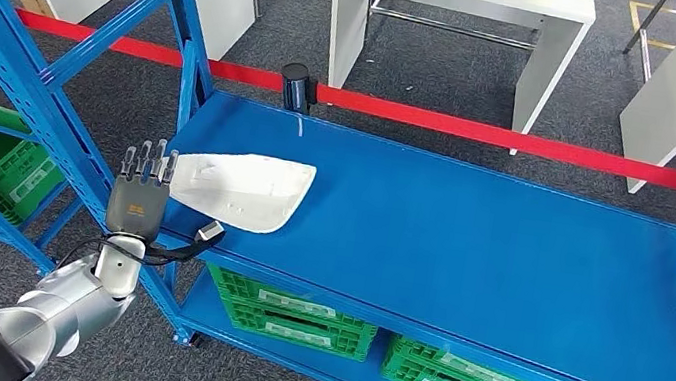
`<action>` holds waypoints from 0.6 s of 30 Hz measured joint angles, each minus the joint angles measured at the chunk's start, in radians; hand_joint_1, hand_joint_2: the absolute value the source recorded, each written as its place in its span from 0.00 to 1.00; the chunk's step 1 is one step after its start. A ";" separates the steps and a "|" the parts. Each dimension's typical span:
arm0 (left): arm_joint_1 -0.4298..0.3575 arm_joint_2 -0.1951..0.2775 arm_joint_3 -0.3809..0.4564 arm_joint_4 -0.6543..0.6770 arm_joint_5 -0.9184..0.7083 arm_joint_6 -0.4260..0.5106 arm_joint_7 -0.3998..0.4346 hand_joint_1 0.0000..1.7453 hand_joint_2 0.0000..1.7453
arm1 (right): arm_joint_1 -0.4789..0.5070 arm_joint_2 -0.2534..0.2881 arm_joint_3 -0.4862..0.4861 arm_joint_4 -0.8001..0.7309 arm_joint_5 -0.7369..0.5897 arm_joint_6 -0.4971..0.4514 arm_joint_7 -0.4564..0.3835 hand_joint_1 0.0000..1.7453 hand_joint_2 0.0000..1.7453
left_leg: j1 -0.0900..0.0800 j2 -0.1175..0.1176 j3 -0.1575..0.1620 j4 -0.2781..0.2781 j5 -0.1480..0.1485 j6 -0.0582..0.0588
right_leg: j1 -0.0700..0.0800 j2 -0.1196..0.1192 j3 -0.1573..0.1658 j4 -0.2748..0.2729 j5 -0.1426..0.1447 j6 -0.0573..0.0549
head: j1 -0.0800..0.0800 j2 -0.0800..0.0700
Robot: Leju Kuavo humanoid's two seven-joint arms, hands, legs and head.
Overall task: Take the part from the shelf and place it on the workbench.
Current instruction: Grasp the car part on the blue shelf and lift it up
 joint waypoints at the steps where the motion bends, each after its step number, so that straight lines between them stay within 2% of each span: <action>1: 0.000 0.000 0.000 0.000 0.000 0.001 0.001 0.00 1.00 | 0.001 -0.005 0.000 -0.002 0.002 0.000 -0.005 0.00 0.00 | 0.000 0.000 0.000 0.000 0.000 0.000 | 0.000 0.000 0.000 0.000 0.000 0.000 | 0.000 0.000; 8: 0.012 0.003 -0.020 -0.045 0.000 0.004 0.006 0.00 1.00 | 0.014 -0.035 0.000 -0.027 0.005 0.000 -0.019 0.00 0.00 | 0.000 0.000 0.000 0.000 -0.001 0.001 | 0.000 0.000 0.000 -0.001 0.000 0.000 | 0.000 0.000; 18: 0.014 0.003 -0.042 -0.109 -0.001 0.006 0.002 0.00 1.00 | 0.021 -0.041 0.000 -0.047 0.020 0.000 -0.008 0.00 0.00 | 0.000 0.000 0.000 0.000 -0.001 0.002 | 0.000 0.000 0.000 -0.002 0.000 0.001 | 0.000 0.000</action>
